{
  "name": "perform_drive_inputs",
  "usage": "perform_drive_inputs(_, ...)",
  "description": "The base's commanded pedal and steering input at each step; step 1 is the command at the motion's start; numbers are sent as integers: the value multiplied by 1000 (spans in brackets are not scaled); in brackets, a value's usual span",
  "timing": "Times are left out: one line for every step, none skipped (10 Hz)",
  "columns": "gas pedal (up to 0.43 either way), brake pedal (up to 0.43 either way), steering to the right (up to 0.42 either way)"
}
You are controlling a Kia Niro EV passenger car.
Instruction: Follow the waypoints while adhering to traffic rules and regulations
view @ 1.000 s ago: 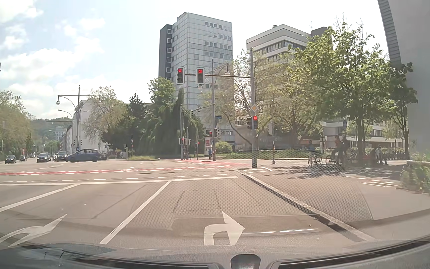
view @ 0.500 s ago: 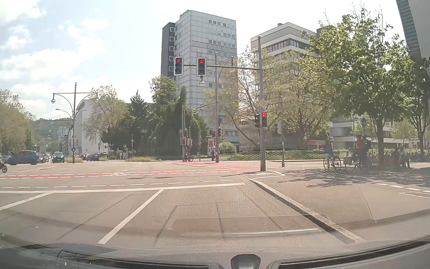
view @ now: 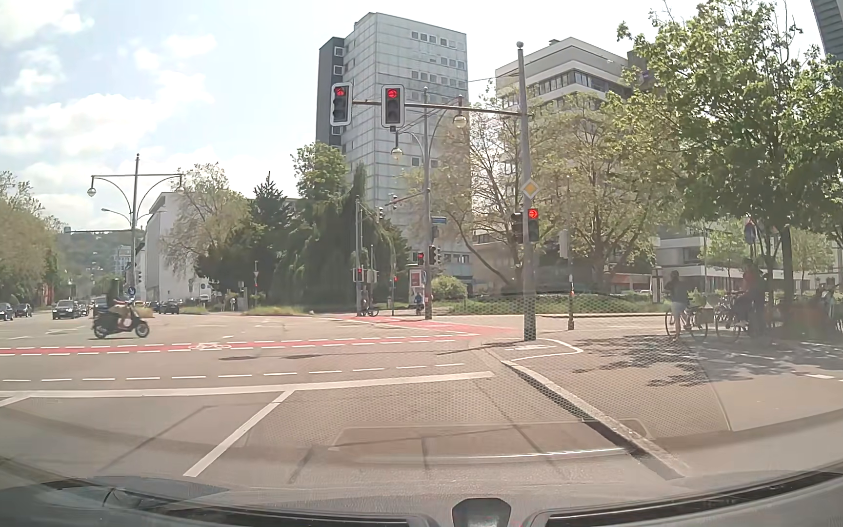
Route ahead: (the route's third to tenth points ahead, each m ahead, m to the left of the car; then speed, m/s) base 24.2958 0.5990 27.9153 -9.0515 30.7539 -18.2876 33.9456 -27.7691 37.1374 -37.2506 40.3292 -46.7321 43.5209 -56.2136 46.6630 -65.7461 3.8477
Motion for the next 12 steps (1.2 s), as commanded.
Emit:
perform_drive_inputs(0,183,-18)
perform_drive_inputs(0,189,-19)
perform_drive_inputs(0,195,-23)
perform_drive_inputs(0,201,-29)
perform_drive_inputs(0,207,-34)
perform_drive_inputs(0,213,-36)
perform_drive_inputs(0,213,-35)
perform_drive_inputs(0,213,-35)
perform_drive_inputs(0,220,-35)
perform_drive_inputs(0,220,-36)
perform_drive_inputs(0,213,-38)
perform_drive_inputs(0,201,-38)
